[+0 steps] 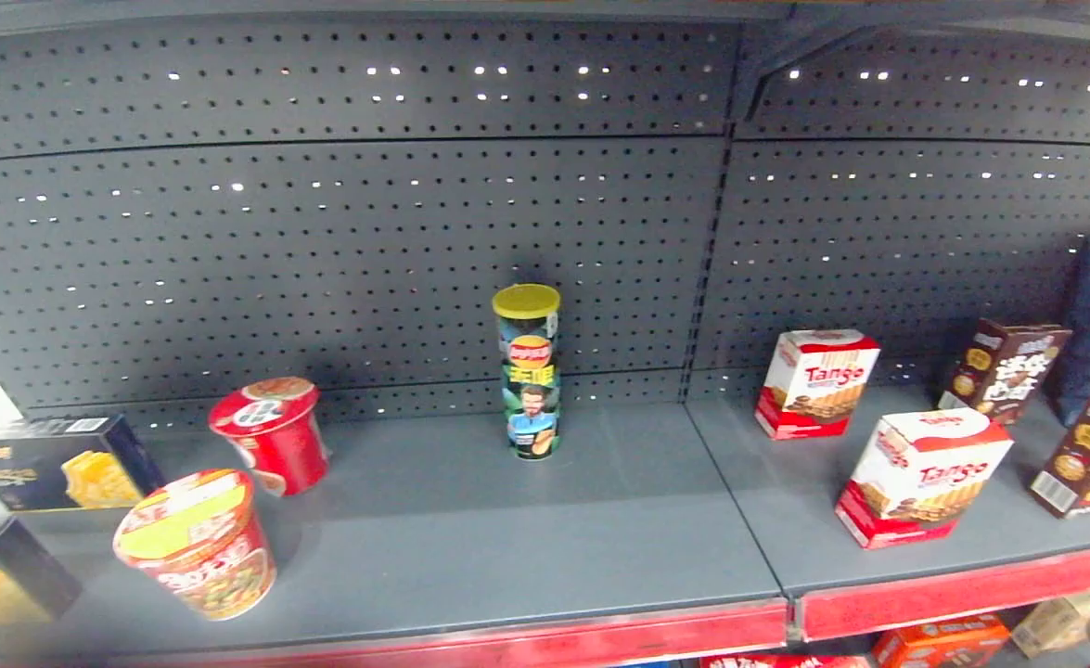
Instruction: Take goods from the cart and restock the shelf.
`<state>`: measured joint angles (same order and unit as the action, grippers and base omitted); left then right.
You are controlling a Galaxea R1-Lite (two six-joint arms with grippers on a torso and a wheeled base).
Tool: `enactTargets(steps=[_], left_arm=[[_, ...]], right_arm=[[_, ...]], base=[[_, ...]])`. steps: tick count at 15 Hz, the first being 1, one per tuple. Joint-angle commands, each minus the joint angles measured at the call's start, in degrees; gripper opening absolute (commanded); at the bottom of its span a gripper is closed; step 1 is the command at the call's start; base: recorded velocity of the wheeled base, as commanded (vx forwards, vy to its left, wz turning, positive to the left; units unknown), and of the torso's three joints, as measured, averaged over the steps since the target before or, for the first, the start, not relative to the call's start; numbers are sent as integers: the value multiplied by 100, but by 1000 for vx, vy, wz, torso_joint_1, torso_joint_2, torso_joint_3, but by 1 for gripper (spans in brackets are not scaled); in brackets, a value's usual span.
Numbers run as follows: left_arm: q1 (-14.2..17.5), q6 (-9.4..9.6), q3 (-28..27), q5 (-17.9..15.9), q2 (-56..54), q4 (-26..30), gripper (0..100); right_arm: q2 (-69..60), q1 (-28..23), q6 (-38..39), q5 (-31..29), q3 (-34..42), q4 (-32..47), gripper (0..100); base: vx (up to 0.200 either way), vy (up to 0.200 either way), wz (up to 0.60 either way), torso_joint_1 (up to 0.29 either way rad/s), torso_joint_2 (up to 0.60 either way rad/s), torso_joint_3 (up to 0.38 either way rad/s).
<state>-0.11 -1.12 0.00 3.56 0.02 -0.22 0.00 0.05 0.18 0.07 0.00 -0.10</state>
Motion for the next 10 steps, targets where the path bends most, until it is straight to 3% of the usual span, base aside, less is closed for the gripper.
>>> enactTargets(steps=[1,10], left_arm=[[2,-2,0,-4,-2,-4,100],[2,-2,0,4,-2,-4,100]], right_arm=[[0,4,-1,1,0,1,100],[0,4,-1,1,0,-8,100]], base=[[0,0,-600,2,-2,2],[0,0,-600,2,1,3]])
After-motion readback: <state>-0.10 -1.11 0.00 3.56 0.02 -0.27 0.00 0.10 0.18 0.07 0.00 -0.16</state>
